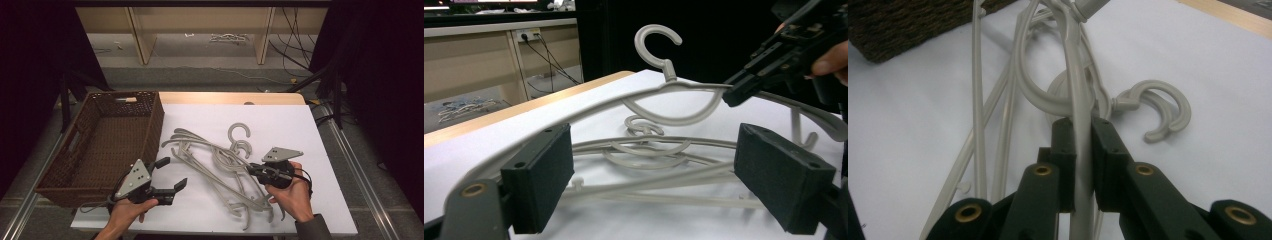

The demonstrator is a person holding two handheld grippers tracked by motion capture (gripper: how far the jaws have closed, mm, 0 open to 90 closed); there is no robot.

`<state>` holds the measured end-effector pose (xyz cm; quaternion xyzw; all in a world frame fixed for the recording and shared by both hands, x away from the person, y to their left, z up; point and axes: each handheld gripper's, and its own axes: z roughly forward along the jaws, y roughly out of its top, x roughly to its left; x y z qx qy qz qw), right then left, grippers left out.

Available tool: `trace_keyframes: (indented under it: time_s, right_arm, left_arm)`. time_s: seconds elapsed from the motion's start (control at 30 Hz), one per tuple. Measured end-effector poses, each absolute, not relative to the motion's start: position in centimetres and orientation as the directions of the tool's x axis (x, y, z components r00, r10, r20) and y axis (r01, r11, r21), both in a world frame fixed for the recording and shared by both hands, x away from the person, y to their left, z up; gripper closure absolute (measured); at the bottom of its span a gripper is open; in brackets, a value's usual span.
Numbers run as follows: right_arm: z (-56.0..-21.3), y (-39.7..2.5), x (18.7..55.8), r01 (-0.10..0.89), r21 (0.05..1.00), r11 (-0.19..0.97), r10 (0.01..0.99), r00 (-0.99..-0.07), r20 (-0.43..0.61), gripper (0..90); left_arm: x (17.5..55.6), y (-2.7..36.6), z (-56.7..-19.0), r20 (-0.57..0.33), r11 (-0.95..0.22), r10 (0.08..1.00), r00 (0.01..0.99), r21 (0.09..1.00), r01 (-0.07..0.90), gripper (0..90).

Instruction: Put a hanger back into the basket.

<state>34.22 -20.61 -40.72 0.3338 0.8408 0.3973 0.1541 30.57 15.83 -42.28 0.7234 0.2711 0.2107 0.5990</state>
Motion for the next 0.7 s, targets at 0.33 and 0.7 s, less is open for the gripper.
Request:
trace_keyframes:
  time_s: [0.33, 0.7]
  right_arm:
    - [-40.1, -21.1, 32.2, 0.393, 0.770, 0.502, 0.638, -0.770, -0.022, 82.2]
    - [-39.8, -20.4, 31.0, 0.354, 0.756, 0.550, 0.595, -0.802, -0.057, 82.2]
  left_arm:
    - [33.6, 11.1, -40.8, 0.054, -0.261, 0.615, 0.787, 0.955, 0.139, 16.2]
    - [34.6, 8.5, -41.1, 0.070, -0.358, 0.558, 0.827, 0.919, 0.163, 16.1]
